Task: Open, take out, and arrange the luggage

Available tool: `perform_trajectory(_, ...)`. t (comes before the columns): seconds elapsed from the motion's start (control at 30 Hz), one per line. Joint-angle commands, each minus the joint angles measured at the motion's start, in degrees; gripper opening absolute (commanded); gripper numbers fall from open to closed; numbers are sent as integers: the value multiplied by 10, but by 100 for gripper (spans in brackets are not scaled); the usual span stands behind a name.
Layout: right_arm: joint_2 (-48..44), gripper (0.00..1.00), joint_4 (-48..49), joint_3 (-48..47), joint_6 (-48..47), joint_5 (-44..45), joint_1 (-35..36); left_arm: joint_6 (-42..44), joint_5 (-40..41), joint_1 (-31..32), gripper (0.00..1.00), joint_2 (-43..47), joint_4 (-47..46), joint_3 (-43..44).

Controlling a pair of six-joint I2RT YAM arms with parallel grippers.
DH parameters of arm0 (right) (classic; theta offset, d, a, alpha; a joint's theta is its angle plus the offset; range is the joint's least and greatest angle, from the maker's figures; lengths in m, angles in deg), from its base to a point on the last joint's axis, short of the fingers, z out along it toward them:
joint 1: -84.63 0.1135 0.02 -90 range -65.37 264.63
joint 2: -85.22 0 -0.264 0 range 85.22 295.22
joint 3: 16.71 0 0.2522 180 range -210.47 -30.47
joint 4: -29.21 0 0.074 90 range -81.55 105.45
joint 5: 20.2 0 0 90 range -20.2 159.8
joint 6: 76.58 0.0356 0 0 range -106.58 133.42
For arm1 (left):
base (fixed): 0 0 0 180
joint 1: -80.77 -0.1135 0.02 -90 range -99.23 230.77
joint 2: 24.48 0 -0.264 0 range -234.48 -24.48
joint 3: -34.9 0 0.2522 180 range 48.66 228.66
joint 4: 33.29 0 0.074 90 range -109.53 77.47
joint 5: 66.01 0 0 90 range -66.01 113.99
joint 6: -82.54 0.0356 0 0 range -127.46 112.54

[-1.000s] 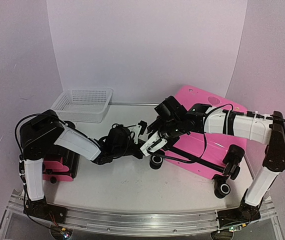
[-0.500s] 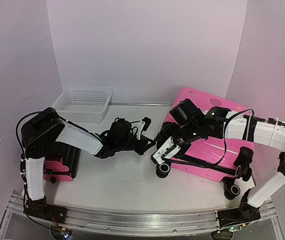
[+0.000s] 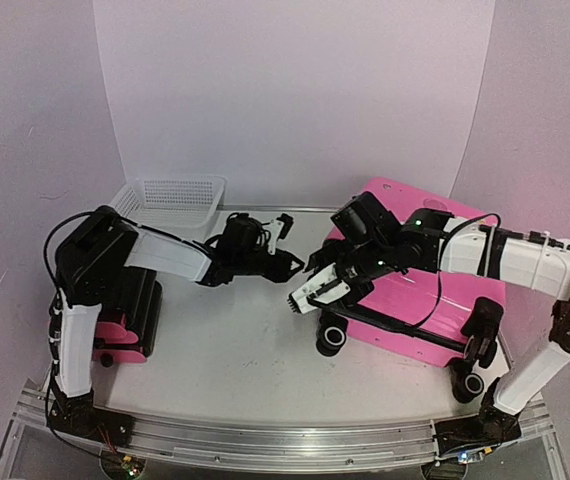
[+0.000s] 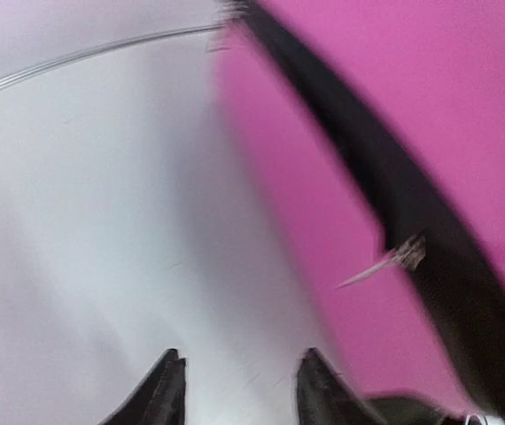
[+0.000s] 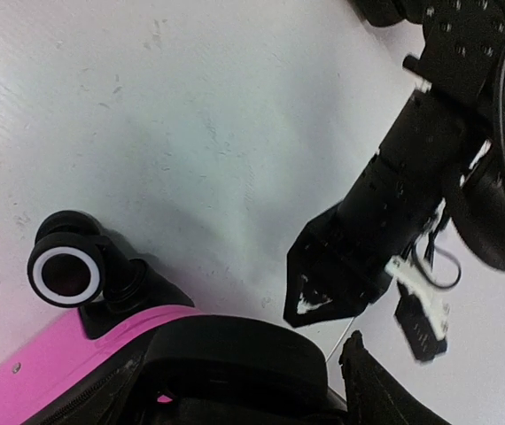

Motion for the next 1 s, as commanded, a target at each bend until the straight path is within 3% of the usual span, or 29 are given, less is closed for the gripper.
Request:
perform_trajectory(0.0, 47, 9, 48, -78, 277, 42, -26, 8, 62, -47, 51, 160, 62, -80)
perform_trajectory(0.2, 191, 22, 80, -230, 382, 107, -47, 23, 88, -47, 63, 369, 98, -187)
perform_trajectory(0.3, 269, 56, 68, -333, 446, 120, -50, 9, 109, -48, 64, 435, 117, -230)
perform_trajectory(0.43, 268, 95, 61, -390, 535, 115, -57, -19, 99, -47, 67, 491, 133, -262)
perform_trajectory(0.6, 173, 98, 5, -380, 683, 97, -123, -54, 26, -46, 81, 487, 143, -261)
perform_trajectory(0.73, 71, 98, -40, -318, 809, 110, -247, -77, -25, -6, 87, 440, 144, -235)
perform_trajectory(0.83, 47, 98, -126, -311, 904, 7, -397, -106, -53, 46, 88, 392, 142, -200)
perform_trajectory(0.9, 50, 98, -167, -309, 918, -81, -500, -126, -65, 87, 88, 353, 142, -165)
perform_trajectory(0.97, 59, 98, -183, -297, 930, -145, -561, -151, -74, 120, 88, 315, 136, -132)
